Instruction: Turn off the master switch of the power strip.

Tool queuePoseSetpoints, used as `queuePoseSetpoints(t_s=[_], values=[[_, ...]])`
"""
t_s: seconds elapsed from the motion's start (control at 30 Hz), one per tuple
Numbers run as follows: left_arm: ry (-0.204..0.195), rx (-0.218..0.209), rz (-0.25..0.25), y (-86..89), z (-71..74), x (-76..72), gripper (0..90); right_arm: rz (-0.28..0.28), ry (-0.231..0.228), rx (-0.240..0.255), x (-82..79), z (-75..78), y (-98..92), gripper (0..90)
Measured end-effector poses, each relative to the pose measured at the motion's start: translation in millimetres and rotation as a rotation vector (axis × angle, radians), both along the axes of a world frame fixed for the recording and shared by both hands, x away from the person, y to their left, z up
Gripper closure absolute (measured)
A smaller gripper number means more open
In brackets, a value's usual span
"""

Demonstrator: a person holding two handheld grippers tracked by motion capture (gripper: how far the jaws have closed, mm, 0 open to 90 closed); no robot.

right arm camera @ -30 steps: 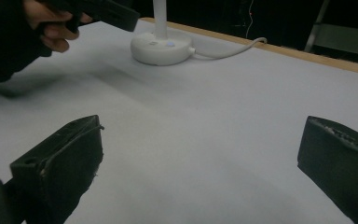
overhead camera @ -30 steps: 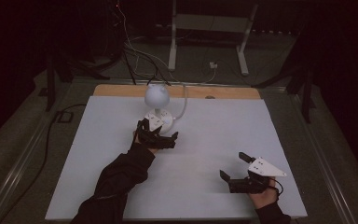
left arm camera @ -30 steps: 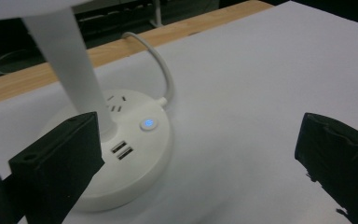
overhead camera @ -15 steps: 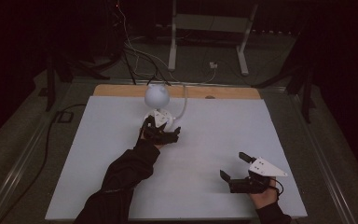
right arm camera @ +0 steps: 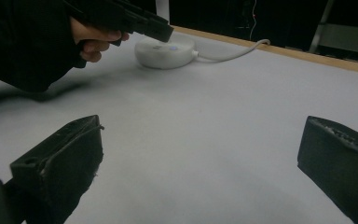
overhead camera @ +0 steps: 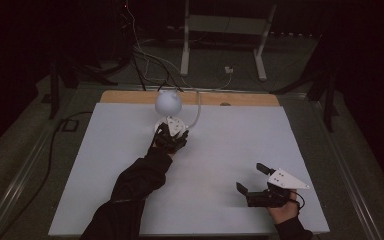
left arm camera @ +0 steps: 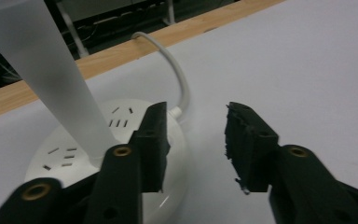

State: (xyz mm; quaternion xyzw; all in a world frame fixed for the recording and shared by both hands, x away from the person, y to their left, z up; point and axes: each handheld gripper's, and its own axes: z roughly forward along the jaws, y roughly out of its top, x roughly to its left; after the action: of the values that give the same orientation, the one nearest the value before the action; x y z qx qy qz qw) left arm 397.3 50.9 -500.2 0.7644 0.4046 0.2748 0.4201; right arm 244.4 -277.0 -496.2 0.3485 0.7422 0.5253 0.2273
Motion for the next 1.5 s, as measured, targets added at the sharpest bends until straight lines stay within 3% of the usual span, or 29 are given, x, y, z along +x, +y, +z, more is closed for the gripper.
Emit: queuePoseSetpoints(t_s=[0.07,0.17,0.23,0.47,0.6,0.93,1.1,1.5], values=[[-0.001,0.004,0.009,-0.3,-0.5,1.5,70.0,0.003,-0.001,0.001,-0.1,0.1,0.0,0.0],[-0.001,0.019,0.011,-0.5,-0.5,4.5,85.5,0.013,-0.006,-0.002,-0.4,-0.1,0.7,0.0],[0.007,0.035,0.002,-0.7,-0.8,8.0,90.0,0.013,-0.007,-0.005,-0.6,-0.1,1.0,0.0],[0.015,0.061,0.002,-1.3,-3.1,14.0,90.0,0.009,-0.007,-0.002,-0.4,-0.2,0.0,0.0],[0.005,0.130,0.025,-3.7,-7.6,17.8,90.0,0.011,-0.009,-0.004,-0.6,0.0,0.4,0.0],[0.006,0.175,0.027,-5.7,-16.0,23.6,90.0,0.010,-0.005,-0.004,-0.4,-0.5,0.3,0.0],[-0.020,0.204,0.027,-8.1,-17.4,23.3,90.0,0.009,-0.003,-0.005,-0.4,-0.7,0.2,0.0],[-0.010,0.182,0.008,-4.5,-18.6,28.1,90.0,0.010,0.002,-0.007,-0.2,-1.2,0.5,0.0]])
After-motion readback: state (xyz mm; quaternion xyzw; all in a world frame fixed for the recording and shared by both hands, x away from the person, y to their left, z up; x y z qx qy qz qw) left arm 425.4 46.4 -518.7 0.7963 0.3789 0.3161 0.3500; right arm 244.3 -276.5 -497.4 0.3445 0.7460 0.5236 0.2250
